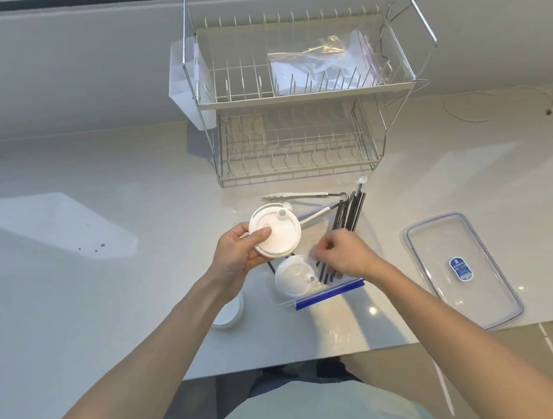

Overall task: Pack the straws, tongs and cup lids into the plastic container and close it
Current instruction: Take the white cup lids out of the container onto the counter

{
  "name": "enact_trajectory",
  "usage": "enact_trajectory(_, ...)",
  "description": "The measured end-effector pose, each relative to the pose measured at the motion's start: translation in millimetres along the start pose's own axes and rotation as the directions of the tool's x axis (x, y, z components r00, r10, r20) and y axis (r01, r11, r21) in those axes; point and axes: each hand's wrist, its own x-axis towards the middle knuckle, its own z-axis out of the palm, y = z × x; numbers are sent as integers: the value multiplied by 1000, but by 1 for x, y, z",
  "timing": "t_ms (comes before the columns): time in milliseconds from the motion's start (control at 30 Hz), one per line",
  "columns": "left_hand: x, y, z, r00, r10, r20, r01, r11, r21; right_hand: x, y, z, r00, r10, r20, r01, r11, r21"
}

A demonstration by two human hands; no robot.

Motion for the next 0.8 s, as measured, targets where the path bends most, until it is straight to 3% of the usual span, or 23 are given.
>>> enact_trajectory(100,-9,-5,-12,999,7,-39,-7,1000,-18,12,2,29,989,56,135,-8,943,-331)
enact_trajectory(233,-22,-14,-27,995,5,-103,-5,1000,-6,21,3,49,991,26,129,31,908,-418)
enact_trajectory(333,-28,-17,-39,991,6,-137,-7,1000,-2,23,3,44,984,-12,178,70,944,-323)
enact_trajectory(467,-31,-18,-46,984,21,-174,-21,1000,6,13,-5,9,970,-82,231,91,995,-30)
enact_trajectory(667,-29,-15,-35,989,29,-147,-23,999,47,-8,-45,-47,936,-249,249,153,924,349)
enact_trajectory(800,-32,-15,-18,1000,8,-3,-8,999,33,-19,-81,-42,850,-349,395,254,928,273)
